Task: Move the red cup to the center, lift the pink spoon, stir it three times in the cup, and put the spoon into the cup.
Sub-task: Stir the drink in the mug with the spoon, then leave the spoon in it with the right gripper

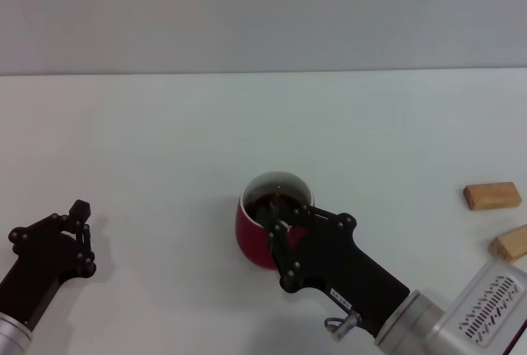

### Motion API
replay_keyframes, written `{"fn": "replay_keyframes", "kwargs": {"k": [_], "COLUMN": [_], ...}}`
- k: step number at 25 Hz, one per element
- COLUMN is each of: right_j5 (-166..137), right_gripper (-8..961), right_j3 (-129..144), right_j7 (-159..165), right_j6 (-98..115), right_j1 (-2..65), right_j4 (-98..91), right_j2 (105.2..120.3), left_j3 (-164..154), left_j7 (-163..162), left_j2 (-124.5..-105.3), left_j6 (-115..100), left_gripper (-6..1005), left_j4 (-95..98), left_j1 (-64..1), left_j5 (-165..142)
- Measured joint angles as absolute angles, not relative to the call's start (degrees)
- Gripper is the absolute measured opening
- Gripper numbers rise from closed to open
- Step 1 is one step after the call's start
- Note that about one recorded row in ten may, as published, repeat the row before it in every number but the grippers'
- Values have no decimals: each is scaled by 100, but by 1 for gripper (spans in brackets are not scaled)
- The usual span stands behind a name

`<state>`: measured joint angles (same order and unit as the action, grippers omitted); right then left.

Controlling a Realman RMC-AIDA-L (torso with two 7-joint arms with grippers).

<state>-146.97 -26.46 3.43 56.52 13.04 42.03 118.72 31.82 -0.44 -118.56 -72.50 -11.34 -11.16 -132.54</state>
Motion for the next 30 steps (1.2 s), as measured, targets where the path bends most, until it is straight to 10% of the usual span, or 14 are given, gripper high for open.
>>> {"fn": "replay_keyframes", "kwargs": {"k": [30], "right_j5": [-14737], "right_gripper": [23], "right_j3": [-2648], "right_j7": [294], "right_j6": [5960], "right_j1": [1295], "right_j4": [4080], "right_j2": [11848], "left_j3": [3182], "left_j7": [-44], "left_j2": [-11866], "left_j6": [-7251], "left_gripper": [-2], "left_j4": [-1160], "left_j1": [-1120], "left_j5": [-13254]}}
